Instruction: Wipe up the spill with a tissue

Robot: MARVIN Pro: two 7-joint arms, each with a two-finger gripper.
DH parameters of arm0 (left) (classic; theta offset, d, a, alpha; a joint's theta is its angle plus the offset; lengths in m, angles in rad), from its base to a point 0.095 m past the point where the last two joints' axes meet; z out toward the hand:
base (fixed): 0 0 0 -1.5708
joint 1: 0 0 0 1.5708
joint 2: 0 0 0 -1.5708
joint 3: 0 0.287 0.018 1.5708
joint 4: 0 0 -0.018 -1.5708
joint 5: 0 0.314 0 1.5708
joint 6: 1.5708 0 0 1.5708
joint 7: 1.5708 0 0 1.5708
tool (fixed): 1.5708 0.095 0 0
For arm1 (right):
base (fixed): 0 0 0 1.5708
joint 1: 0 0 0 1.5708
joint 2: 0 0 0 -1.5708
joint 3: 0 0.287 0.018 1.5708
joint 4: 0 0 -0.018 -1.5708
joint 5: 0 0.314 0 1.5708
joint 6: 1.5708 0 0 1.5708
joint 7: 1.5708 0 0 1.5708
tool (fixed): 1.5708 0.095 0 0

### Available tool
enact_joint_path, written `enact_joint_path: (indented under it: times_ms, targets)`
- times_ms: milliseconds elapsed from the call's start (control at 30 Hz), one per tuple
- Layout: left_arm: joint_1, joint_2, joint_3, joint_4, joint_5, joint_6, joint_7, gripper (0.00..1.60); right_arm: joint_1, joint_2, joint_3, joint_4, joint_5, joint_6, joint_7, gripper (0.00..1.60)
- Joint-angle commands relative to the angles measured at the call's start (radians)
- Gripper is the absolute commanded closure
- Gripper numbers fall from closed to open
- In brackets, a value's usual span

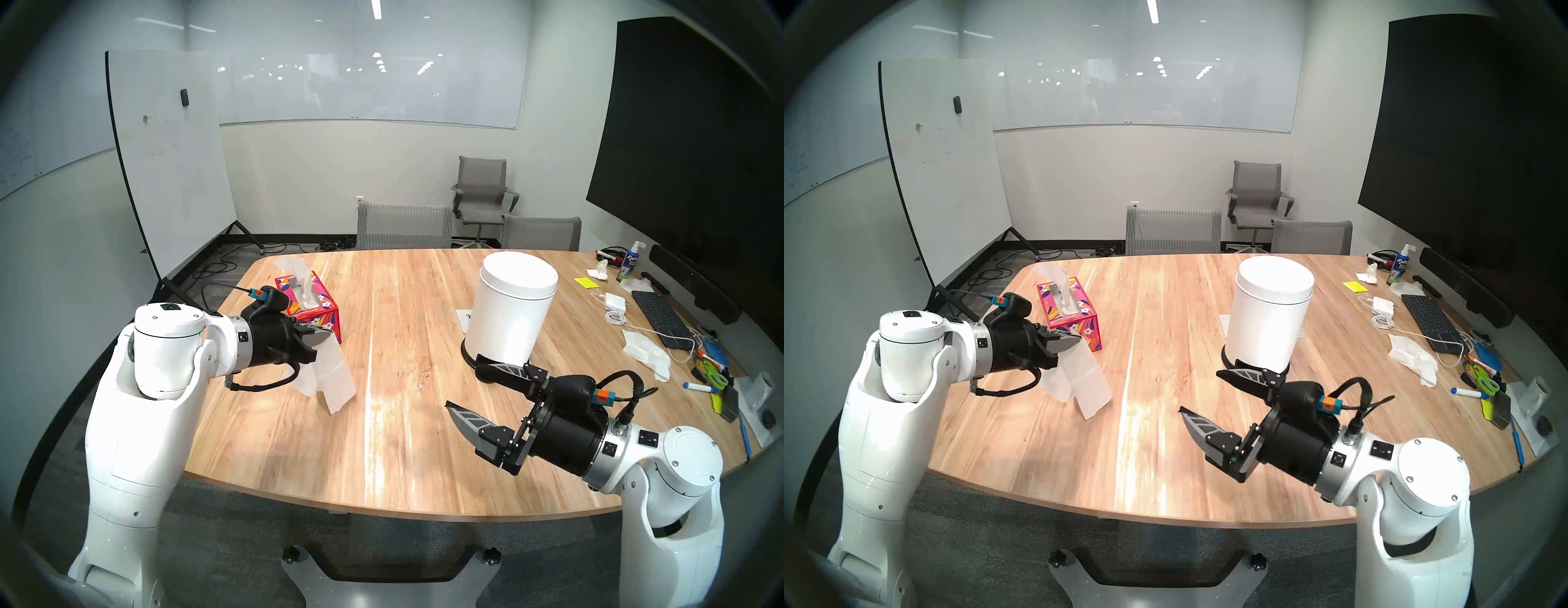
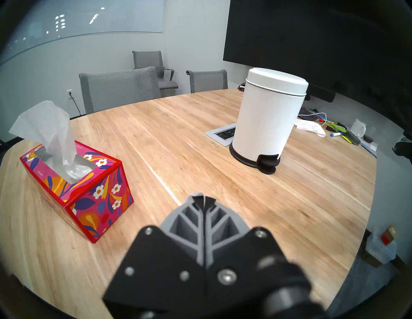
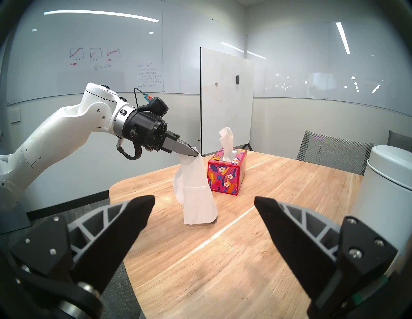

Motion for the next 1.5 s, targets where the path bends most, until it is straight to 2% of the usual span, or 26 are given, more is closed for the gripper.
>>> enact_joint_path:
  times_ms: [0,800,1133,1167,1200,1267,1467]
  targets:
    - [-0.010,-0.013,0.007,0.011,0.003,-0.018,0.010,1.60,0.002,0.001,0.002,-0.016,0.002,0.000,0.002,0.00]
    - [0.009,-0.045,0.087,0.087,0.032,-0.092,0.071,1.60,0.002,0.001,0.002,-0.016,0.002,0.000,0.002,0.00]
    - [-0.048,-0.095,0.149,0.188,0.067,-0.116,0.133,1.60,0.002,0.001,0.002,-0.016,0.002,0.000,0.002,0.00]
    - [-0.054,-0.100,0.153,0.199,0.070,-0.119,0.139,1.51,0.002,0.001,0.002,-0.016,0.002,0.000,0.002,0.00]
    - [-0.058,-0.103,0.156,0.208,0.072,-0.121,0.142,0.87,0.002,0.001,0.002,-0.016,0.002,0.000,0.002,0.00]
    - [-0.067,-0.110,0.158,0.222,0.074,-0.123,0.148,0.00,0.002,0.001,0.002,-0.016,0.002,0.000,0.002,0.00]
    - [-0.097,-0.114,0.137,0.231,0.057,-0.100,0.141,0.00,0.003,0.000,0.002,-0.016,0.002,0.000,0.002,0.00]
